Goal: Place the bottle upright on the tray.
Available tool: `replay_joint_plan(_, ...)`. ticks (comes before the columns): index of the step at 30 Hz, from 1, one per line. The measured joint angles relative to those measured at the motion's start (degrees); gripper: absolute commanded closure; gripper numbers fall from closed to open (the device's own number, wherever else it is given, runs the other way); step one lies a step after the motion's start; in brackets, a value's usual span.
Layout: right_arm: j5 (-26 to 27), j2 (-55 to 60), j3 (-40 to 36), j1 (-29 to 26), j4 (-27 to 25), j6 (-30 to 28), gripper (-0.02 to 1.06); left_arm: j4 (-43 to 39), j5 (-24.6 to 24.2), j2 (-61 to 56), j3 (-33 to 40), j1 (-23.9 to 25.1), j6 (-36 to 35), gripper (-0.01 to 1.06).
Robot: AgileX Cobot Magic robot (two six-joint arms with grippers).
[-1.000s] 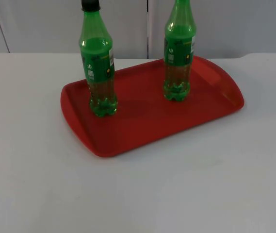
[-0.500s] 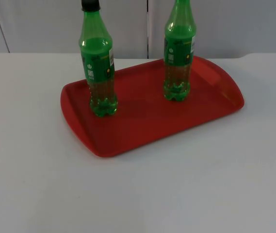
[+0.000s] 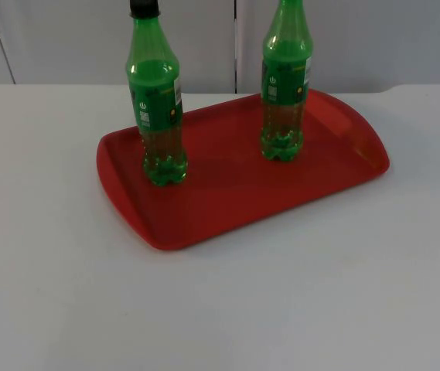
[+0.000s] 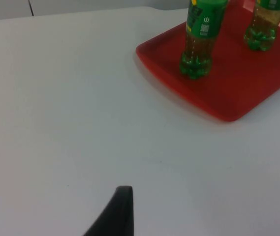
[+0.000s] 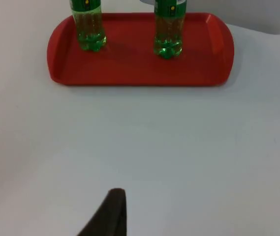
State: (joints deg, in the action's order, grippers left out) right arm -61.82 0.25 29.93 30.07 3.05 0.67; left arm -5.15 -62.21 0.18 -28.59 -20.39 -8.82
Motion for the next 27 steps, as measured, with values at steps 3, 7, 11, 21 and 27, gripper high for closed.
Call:
replay_joint_plan(3,0.0,0.0,0.0,0.0,0.0,0.0,-0.01,0.0,0.0,0.0,0.0,0.0,0.0,0.0)
replay_joint_plan(7,0.0,0.0,0.0,0.0,0.0,0.0,-0.01,0.0,0.0,0.0,0.0,0.0,0.14,0.0)
replay_joint_plan(11,0.0,0.0,0.0,0.0,0.0,-0.14,-0.01,0.24,0.0,0.0,0.0,0.0,0.58,0.0)
replay_joint_plan(21,0.0,0.0,0.0,0.0,0.0,-0.14,-0.01,0.36,0.0,0.0,0.0,0.0,0.82,0.0)
replay_joint_plan(27,0.0,0.0,0.0,0.0,0.0,-0.14,-0.01,0.36,0.0,0.0,0.0,0.0,0.82,0.0)
